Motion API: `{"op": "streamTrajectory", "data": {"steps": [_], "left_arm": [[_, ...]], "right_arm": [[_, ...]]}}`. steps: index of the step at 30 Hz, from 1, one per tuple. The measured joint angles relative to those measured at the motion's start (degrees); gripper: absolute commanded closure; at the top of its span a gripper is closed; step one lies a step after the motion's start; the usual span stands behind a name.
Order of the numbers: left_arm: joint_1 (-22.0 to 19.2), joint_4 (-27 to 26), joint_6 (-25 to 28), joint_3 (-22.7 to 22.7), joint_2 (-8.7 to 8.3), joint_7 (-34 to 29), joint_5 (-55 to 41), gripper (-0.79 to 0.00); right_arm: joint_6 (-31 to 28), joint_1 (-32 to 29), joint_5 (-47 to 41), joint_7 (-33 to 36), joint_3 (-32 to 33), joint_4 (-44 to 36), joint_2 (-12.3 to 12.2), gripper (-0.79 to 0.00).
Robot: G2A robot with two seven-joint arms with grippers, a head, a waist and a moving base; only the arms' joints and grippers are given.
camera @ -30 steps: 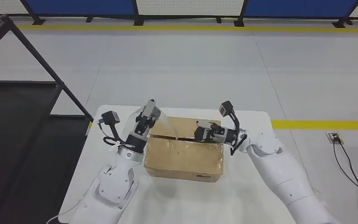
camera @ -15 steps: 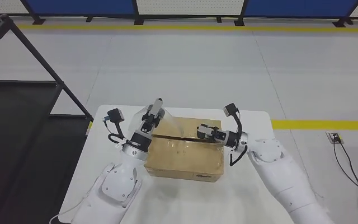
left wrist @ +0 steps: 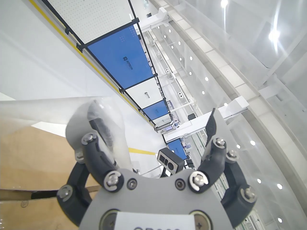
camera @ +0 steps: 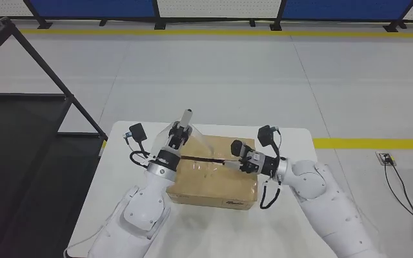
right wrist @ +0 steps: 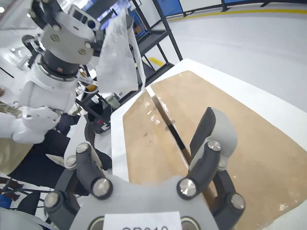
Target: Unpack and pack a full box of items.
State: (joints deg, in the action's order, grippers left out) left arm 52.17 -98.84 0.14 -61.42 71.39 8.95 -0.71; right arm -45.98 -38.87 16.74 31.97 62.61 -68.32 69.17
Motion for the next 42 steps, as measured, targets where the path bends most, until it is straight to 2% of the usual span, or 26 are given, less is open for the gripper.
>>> {"op": "streamTrajectory", "data": {"steps": [2,5,9,15,18,19,23,27,30,33,39,42], "left_arm": [[0.56,-0.48,-0.37,0.11,0.10,-0.31,0.41,-0.785],[0.90,-1.37,-1.74,0.58,0.49,-0.15,0.75,-0.785],[0.54,-1.82,-3.56,1.21,1.11,0.05,0.39,-0.785],[-0.13,-1.92,-5.37,1.55,2.01,0.20,-1.13,-0.785],[-0.30,-1.74,-6.00,1.60,2.36,0.21,-1.03,-0.785],[-0.34,-1.67,-6.15,1.61,2.46,0.20,-1.04,-0.785],[-0.54,-1.38,-6.50,1.46,2.89,-0.34,-1.53,-0.785],[-0.70,-1.03,-6.66,1.43,3.30,-0.75,-1.24,-0.785],[-0.71,-0.76,-6.62,1.34,3.58,-0.89,-1.01,-0.785],[-0.74,-0.50,-6.66,1.10,3.85,-0.95,-0.87,-0.785],[-0.60,-0.42,-6.88,0.50,4.32,-1.09,-0.42,-0.785],[-0.45,-0.37,-7.01,0.05,4.51,-1.39,-0.29,-0.785]], "right_arm": [[0.85,-0.93,3.26,-1.72,0.42,-1.75,-0.15,-0.785],[1.70,-3.83,16.64,-10.74,0.97,-7.73,-0.33,-0.785],[6.36,-7.42,34.11,-21.76,0.15,-13.53,-0.25,-0.785],[12.73,-10.43,46.27,-30.72,-0.35,-17.29,-0.13,-0.767],[14.33,-11.61,48.66,-33.48,-0.30,-18.38,-0.10,-0.533],[14.55,-11.89,48.99,-34.07,-0.27,-18.57,-0.10,-0.397],[14.78,-12.52,49.63,-35.71,-0.04,-19.03,-0.06,-0.314],[14.65,-12.86,49.93,-36.89,0.28,-19.26,-0.02,-0.265],[14.82,-13.12,49.94,-37.96,0.57,-19.40,0.02,-0.188],[14.63,-13.33,49.61,-38.69,0.99,-19.35,0.04,-0.068],[14.56,-13.42,49.13,-39.06,1.66,-19.31,0.10,0.000],[14.24,-13.40,47.87,-38.03,2.15,-19.39,0.10,0.000]]}}
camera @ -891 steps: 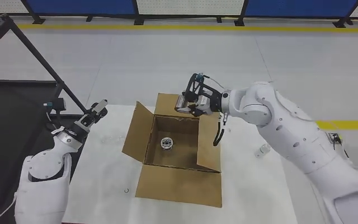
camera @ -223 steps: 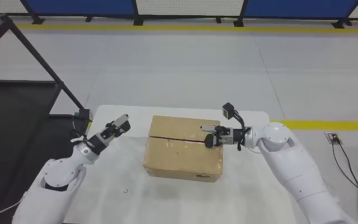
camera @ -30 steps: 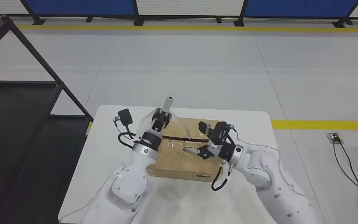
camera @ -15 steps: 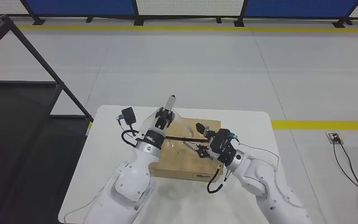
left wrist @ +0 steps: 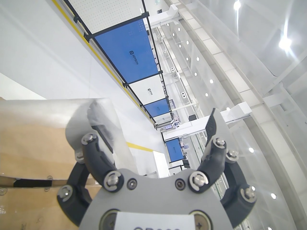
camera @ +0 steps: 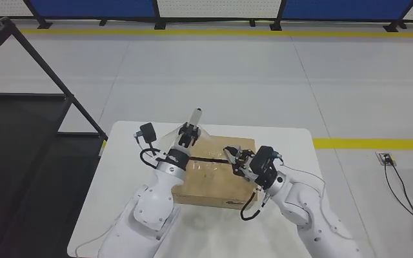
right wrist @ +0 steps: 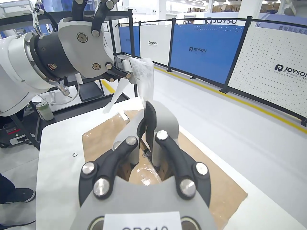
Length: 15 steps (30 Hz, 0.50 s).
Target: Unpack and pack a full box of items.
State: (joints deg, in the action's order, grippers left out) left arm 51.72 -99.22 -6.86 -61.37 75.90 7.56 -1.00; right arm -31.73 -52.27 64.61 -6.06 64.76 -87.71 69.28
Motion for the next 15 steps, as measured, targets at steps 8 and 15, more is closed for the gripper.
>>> {"op": "streamTrajectory", "data": {"steps": [8,15], "left_arm": [[2.03,-0.68,1.78,-1.75,-0.13,-3.86,2.53,-0.785],[7.48,-3.72,3.76,-6.73,-1.40,-10.14,7.63,-0.785]], "right_arm": [[-4.29,3.74,-14.71,13.70,2.70,-0.05,-0.20,0.000],[-3.03,6.65,-27.72,30.17,5.51,-3.88,-0.96,0.000]]}}
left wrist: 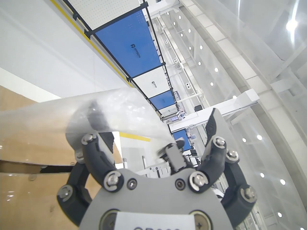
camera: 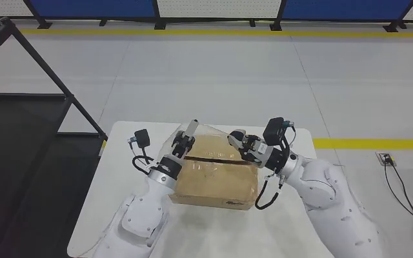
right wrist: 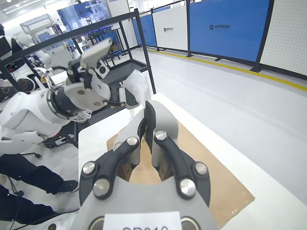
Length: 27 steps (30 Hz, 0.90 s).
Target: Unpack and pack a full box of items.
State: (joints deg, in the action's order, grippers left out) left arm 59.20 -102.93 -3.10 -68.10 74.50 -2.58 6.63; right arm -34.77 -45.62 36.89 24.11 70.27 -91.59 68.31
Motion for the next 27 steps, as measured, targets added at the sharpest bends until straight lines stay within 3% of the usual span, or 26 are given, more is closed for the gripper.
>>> {"op": "streamTrajectory", "data": {"steps": [6,15,21,27], "left_arm": [[6.79,-3.68,2.93,-7.20,-1.68,-8.19,3.63,-0.785],[17.12,-5.99,10.16,-19.42,-4.11,-21.30,6.21,-0.785],[20.82,-5.78,12.36,-25.32,-4.76,-22.68,3.28,-0.785],[21.96,-4.59,13.41,-27.70,-4.94,-20.58,1.81,-0.785]], "right_arm": [[4.25,0.52,-6.00,11.44,1.56,-5.25,-0.72,0.000],[14.96,1.78,-6.88,21.54,2.56,-9.81,-1.37,0.000],[21.53,2.96,-8.69,29.06,2.92,-10.14,-1.76,0.000],[23.63,2.87,-10.27,30.51,3.46,-10.74,-2.07,0.000]]}}
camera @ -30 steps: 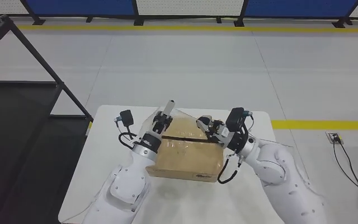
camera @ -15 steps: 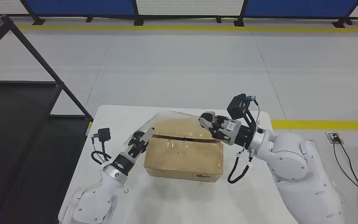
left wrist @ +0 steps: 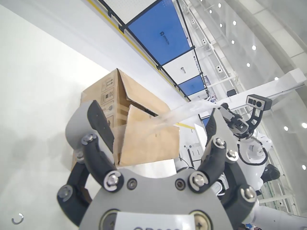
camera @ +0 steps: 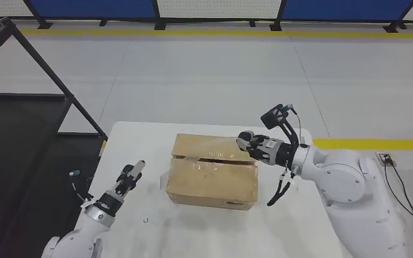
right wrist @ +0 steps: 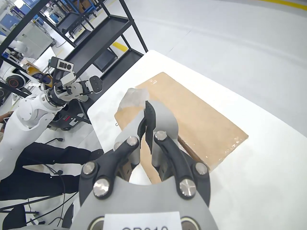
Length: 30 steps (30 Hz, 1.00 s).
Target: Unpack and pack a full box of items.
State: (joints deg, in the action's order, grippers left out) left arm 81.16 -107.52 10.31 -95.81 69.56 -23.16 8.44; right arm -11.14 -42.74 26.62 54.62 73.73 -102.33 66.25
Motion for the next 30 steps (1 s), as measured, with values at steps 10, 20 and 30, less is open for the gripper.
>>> {"op": "streamTrajectory", "data": {"steps": [10,20,30], "left_arm": [[-0.51,5.41,-1.43,-0.07,0.86,15.84,-3.38,-0.785],[0.11,4.42,0.78,0.36,0.77,12.82,-2.77,-0.785],[4.34,8.16,18.44,-1.19,-0.43,21.63,30.91,-0.785]], "right_arm": [[5.89,1.38,3.01,-0.43,-1.08,0.78,0.04,0.000],[8.10,0.92,0.90,-2.32,-1.22,1.40,0.23,0.000],[17.70,5.62,-14.12,-2.02,-1.18,8.44,1.15,0.000]]}}
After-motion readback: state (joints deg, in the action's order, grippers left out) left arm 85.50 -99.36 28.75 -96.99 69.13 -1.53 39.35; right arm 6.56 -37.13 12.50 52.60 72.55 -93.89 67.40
